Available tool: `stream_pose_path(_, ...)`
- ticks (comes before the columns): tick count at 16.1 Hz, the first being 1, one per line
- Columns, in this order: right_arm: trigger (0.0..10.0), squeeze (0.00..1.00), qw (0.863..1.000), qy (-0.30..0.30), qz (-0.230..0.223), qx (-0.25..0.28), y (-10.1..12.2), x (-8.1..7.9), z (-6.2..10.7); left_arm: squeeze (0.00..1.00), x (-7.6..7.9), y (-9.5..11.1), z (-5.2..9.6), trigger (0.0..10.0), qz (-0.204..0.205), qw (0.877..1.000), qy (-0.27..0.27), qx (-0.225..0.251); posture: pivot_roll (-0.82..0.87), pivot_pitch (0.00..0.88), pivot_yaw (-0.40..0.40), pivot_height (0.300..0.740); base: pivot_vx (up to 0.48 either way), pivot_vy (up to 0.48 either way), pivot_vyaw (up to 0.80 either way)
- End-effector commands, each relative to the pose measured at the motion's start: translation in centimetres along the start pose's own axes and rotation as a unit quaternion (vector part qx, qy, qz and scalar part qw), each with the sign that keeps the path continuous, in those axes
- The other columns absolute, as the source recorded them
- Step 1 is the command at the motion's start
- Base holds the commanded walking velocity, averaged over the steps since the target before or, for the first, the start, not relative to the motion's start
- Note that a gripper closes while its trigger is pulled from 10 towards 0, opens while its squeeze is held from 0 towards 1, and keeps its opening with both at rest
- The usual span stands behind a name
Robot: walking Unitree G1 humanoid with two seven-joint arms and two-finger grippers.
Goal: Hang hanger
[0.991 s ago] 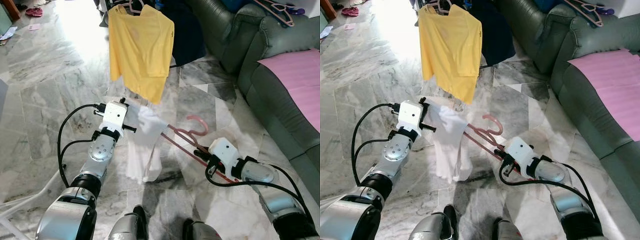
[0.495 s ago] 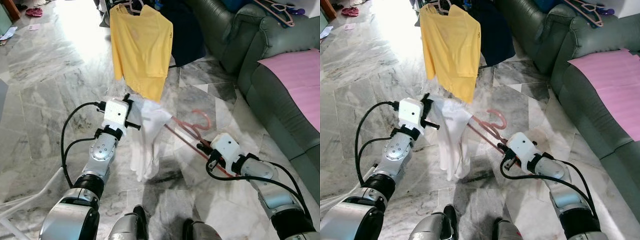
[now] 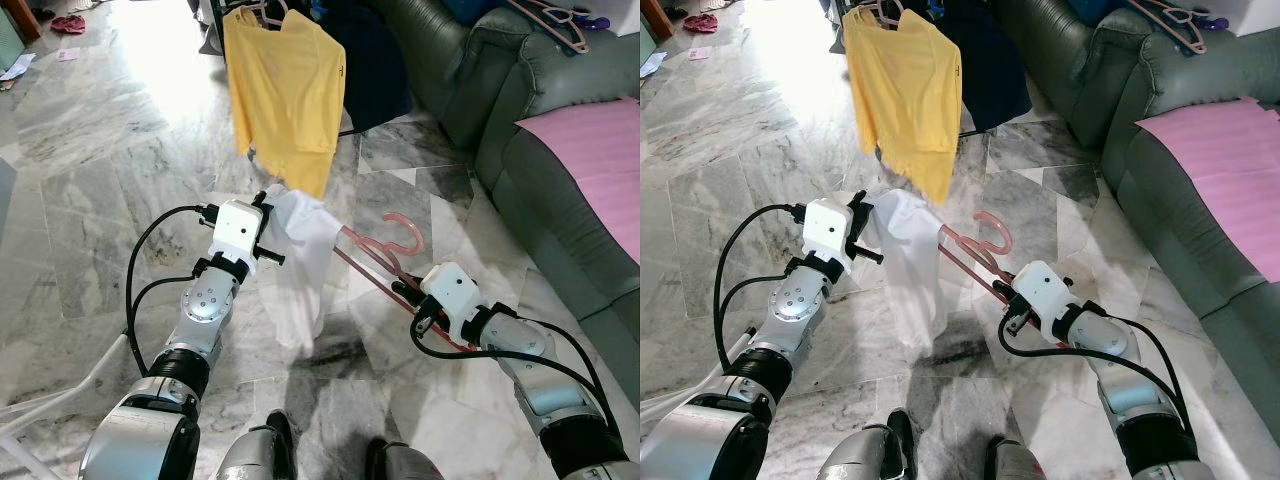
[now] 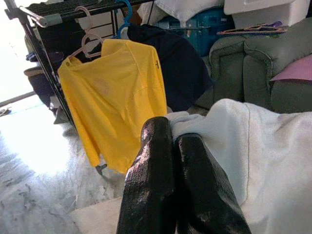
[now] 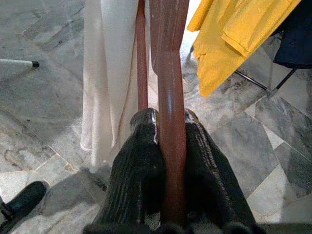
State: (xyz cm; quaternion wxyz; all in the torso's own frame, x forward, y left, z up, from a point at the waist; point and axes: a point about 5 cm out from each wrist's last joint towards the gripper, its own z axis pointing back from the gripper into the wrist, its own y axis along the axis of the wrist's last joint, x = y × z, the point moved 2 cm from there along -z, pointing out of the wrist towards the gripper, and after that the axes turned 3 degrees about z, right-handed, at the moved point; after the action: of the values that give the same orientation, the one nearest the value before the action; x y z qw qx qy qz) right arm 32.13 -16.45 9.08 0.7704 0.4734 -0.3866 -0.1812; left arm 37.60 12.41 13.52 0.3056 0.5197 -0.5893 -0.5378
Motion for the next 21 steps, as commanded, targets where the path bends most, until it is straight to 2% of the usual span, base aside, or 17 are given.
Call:
stream_pose_path(1, 0.0, 0.00, 1.000, -0.011, -0.003, 0.011, 0.2, 0.4, 0.1, 0.00, 0.1, -0.5, 0.3, 10.0, -0.001, 1.000, -0.004, -0.012, -0.14, 0.168, 0.048, 0.740, 0.000, 0.000, 0.00)
stream_pose_path(10, 0.0, 0.00, 1.000, -0.011, -0.003, 0.011, 0.2, 0.4, 0.1, 0.00, 0.1, -0.5, 0.3, 10.0, -0.001, 1.000, -0.004, -0.012, -0.14, 0.168, 0.048, 0.740, 0.000, 0.000, 0.00)
stream_pose_path(11, 0.0, 0.00, 0.998, -0.046, -0.006, 0.035, 1.1, 1.2, -0.3, 1.00, 0.8, -1.4, 0.7, 10.0, 0.011, 0.999, -0.016, -0.032, -0.14, 0.173, 0.052, 0.740, 0.000, 0.000, 0.00)
stream_pose_path(12, 0.0, 0.00, 0.997, -0.064, -0.007, 0.042, 1.4, 1.5, -0.5, 1.00, 1.0, -2.1, 1.1, 10.0, 0.035, 0.998, -0.006, -0.047, -0.14, 0.171, 0.050, 0.740, 0.000, 0.000, 0.00)
stream_pose_path(17, 0.0, 0.00, 0.996, -0.085, -0.028, 0.028, 0.7, 0.6, -1.3, 1.00, 1.1, -3.6, 2.2, 10.0, 0.064, 0.994, 0.037, -0.076, -0.14, 0.156, 0.037, 0.740, 0.000, 0.000, 0.00)
stream_pose_path(18, 0.0, 0.00, 0.995, -0.095, -0.035, 0.023, 0.5, 0.5, -1.6, 1.00, 1.0, -4.0, 2.4, 10.0, 0.068, 0.993, 0.049, -0.084, -0.14, 0.154, 0.034, 0.740, 0.000, 0.000, 0.00)
stream_pose_path(19, 0.0, 0.00, 0.993, -0.104, -0.045, 0.020, 0.2, 0.2, -1.9, 1.00, 1.2, -4.6, 2.8, 10.0, 0.092, 0.989, 0.060, -0.096, -0.13, 0.144, 0.027, 0.740, 0.000, 0.000, 0.00)
stream_pose_path(21, 0.0, 0.00, 0.993, -0.108, -0.045, 0.005, -0.5, -0.2, -2.1, 1.00, 1.4, -5.4, 3.4, 10.0, 0.098, 0.986, 0.076, -0.114, -0.12, 0.131, 0.021, 0.740, 0.000, 0.000, 0.00)
